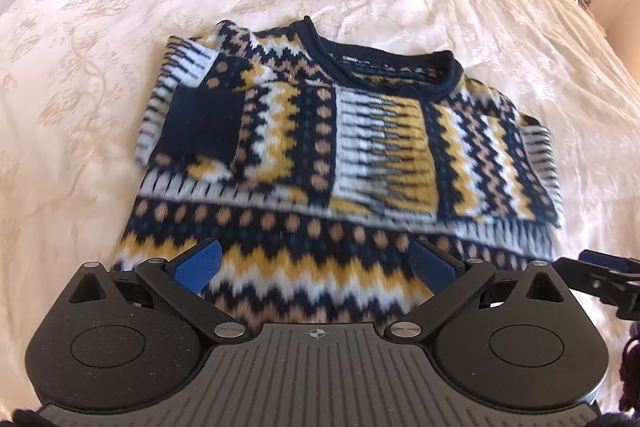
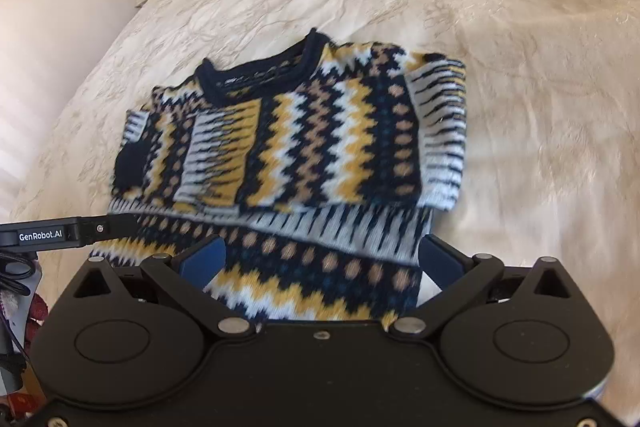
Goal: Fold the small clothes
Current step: 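Move both open tools along the sweater body to the navy ribbed hem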
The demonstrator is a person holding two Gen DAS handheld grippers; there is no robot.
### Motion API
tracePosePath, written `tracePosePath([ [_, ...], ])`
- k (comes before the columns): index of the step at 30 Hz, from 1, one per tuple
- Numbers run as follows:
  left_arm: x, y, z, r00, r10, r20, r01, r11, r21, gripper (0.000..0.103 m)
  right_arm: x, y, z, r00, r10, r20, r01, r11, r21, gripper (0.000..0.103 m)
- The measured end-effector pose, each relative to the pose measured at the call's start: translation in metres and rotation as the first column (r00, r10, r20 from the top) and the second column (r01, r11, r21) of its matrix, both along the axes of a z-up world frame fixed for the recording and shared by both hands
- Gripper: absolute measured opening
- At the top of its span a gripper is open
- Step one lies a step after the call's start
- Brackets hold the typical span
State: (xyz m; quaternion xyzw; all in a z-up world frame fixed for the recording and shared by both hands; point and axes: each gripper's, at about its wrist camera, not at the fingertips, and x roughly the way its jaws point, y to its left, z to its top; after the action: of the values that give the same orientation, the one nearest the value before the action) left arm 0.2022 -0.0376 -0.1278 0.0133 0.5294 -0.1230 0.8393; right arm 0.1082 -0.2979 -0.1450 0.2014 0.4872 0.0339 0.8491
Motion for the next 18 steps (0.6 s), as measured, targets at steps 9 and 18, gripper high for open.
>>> tracePosePath([
  [9,-0.06,0.011,0.012,0.998,0.059,0.006,-0.059,0.998,-0.011,0.103,-0.033,0.018,0.009,0.997,0.072,0.009,-0.072,0.997,0.024,0.103],
  [18,-0.108,0.032,0.013,0.994,0.113,-0.001,-0.113,0.993,-0.022,0.103,-0.063,0.027,0.009,0.992,0.122,0.002,-0.122,0.992,0.008,0.103],
])
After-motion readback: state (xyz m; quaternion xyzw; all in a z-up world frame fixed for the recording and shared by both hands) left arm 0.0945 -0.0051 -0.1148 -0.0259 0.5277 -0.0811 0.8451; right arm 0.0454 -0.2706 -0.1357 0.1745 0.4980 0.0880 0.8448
